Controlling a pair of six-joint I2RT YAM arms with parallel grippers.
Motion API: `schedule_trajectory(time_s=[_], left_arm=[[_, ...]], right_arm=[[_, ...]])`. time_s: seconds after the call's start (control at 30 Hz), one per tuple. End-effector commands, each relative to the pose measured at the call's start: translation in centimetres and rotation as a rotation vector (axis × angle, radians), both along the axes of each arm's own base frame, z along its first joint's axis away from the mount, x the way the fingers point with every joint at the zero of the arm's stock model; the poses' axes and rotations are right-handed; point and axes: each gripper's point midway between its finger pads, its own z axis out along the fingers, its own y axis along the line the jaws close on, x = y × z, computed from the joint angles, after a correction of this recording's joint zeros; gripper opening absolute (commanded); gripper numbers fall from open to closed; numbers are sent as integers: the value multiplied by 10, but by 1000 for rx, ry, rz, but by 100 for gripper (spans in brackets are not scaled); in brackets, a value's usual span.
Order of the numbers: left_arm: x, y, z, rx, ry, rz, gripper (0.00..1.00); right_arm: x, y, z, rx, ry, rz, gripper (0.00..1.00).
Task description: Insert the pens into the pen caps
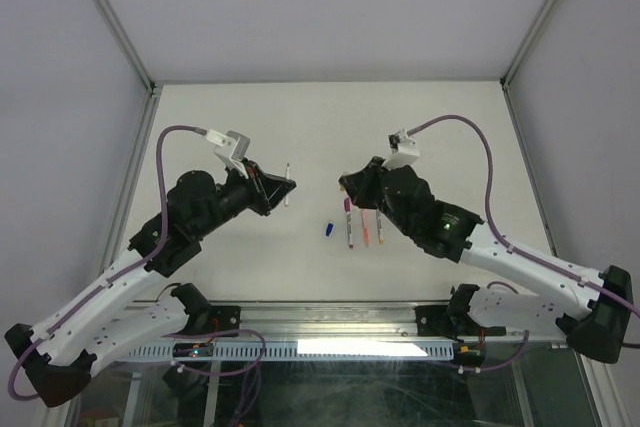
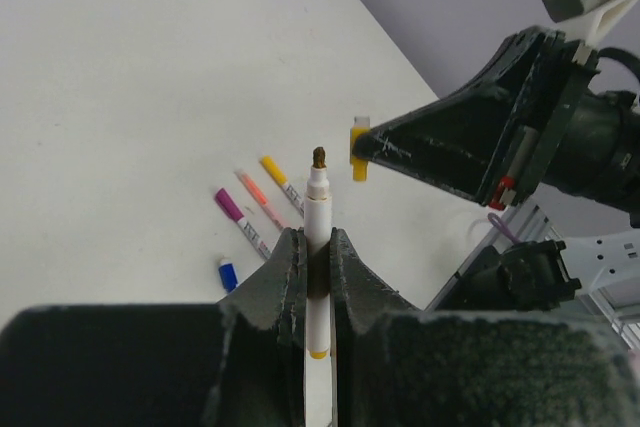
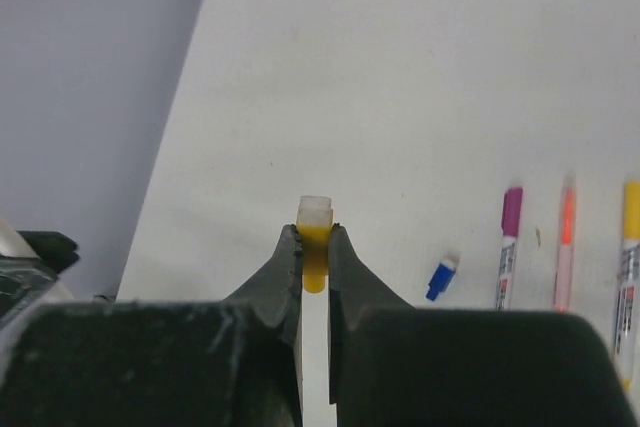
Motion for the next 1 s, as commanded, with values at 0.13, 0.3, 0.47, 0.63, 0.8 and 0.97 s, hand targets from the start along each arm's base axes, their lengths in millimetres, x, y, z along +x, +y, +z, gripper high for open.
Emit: schedule_trajectory(time_s=[0.13, 0.3, 0.47, 0.63, 0.8, 0.97], left_arm=[[-19, -46, 24, -141, -32, -123, 0], [-35, -69, 24, -153, -42, -168, 0], [-39, -71, 28, -170, -67, -187, 0], [-37, -69, 29, -165, -80, -176, 0], [-35, -64, 30, -173, -82, -149, 0], [-34, -63, 30, -173, -84, -142, 0]], right_arm=[[23, 3, 111, 191, -278, 156, 0], [17, 11, 152, 330, -374, 256, 0], [0, 20, 169, 435, -423, 351, 0], [-14, 25, 172, 475, -420, 427, 0], [-23, 29, 171, 481, -413, 483, 0], [-26, 33, 166, 483, -395, 510, 0]])
